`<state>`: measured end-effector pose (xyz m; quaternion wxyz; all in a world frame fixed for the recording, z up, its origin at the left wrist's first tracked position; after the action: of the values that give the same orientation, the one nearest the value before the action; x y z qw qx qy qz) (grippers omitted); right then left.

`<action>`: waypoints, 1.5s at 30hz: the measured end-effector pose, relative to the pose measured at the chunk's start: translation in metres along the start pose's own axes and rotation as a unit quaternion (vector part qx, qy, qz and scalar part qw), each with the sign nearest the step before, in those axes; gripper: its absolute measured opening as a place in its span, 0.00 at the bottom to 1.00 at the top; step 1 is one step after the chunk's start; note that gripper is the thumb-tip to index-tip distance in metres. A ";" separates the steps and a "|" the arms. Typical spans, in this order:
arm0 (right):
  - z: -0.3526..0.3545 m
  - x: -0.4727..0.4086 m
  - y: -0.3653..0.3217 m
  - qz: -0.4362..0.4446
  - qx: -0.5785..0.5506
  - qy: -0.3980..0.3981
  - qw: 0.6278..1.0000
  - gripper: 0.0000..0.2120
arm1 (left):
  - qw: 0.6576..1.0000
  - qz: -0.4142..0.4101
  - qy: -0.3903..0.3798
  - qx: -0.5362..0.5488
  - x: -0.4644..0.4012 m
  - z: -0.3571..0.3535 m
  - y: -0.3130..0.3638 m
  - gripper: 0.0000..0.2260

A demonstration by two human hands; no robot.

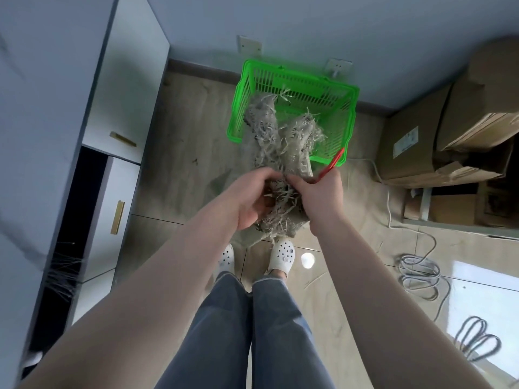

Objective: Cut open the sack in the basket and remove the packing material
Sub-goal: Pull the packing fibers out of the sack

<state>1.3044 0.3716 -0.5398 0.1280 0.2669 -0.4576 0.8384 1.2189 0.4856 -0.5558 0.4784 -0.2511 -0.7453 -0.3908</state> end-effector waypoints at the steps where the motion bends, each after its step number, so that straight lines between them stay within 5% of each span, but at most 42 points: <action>1: 0.002 -0.003 0.000 0.005 0.010 -0.002 1.000 0.22 | 1.000 -0.001 0.006 0.010 0.002 0.003 0.002 0.08; 6: 0.023 -0.007 0.000 0.021 -0.030 0.043 0.998 0.19 | 0.982 -0.120 0.142 -0.036 0.006 0.037 0.029 0.03; 12: -0.001 0.006 -0.014 0.049 -0.016 -0.034 0.998 0.26 | 0.984 -0.138 0.096 -0.049 0.008 0.012 0.033 0.09; 17: 0.031 -0.005 -0.013 0.066 0.009 0.022 0.998 0.17 | 0.973 -0.170 0.131 -0.086 0.004 0.036 0.041 0.07; 22: 0.030 -0.009 -0.005 0.043 0.023 0.011 0.999 0.10 | 0.954 -0.226 0.151 -0.129 0.006 0.033 0.042 0.16; 25: 0.009 -0.005 -0.001 -0.015 -0.026 -0.044 0.999 0.22 | 0.942 -0.265 0.137 -0.157 0.014 0.015 0.043 0.14; 27: 0.000 -0.002 -0.010 0.022 -0.003 -0.077 0.997 0.26 | 0.927 -0.292 0.148 -0.184 0.018 0.010 0.045 0.13; 30: 0.002 0.001 -0.021 0.094 0.059 -0.082 0.990 0.22 | 0.892 -0.319 0.256 -0.191 0.032 0.029 0.056 0.09; 33: 0.035 -0.002 -0.011 0.106 0.028 0.028 0.994 0.17 | 0.873 -0.335 0.338 -0.109 0.042 0.066 0.063 0.09; 41: 0.035 0.006 0.003 0.106 -0.024 0.051 0.993 0.15 | 0.868 -0.370 0.165 -0.288 0.049 0.024 0.053 0.29; 45: 0.061 0.003 0.008 0.074 -0.091 0.137 0.984 0.15 | 0.831 -0.329 0.220 -0.391 0.047 0.033 0.048 0.22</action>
<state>1.3186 0.3158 -0.5174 0.1506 0.1021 -0.5284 0.8293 1.2186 0.5405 -0.5048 0.3351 -0.0645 -0.4435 -0.8288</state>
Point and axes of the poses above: each hand's wrist, its own x-axis away from the middle knuckle, its own z-axis out of the back of the hand, y = z × x, the point moved 9 cm from there along -x, towards the middle knuckle, and after that the axes turned 3 degrees about z, right-handed, at the moved point
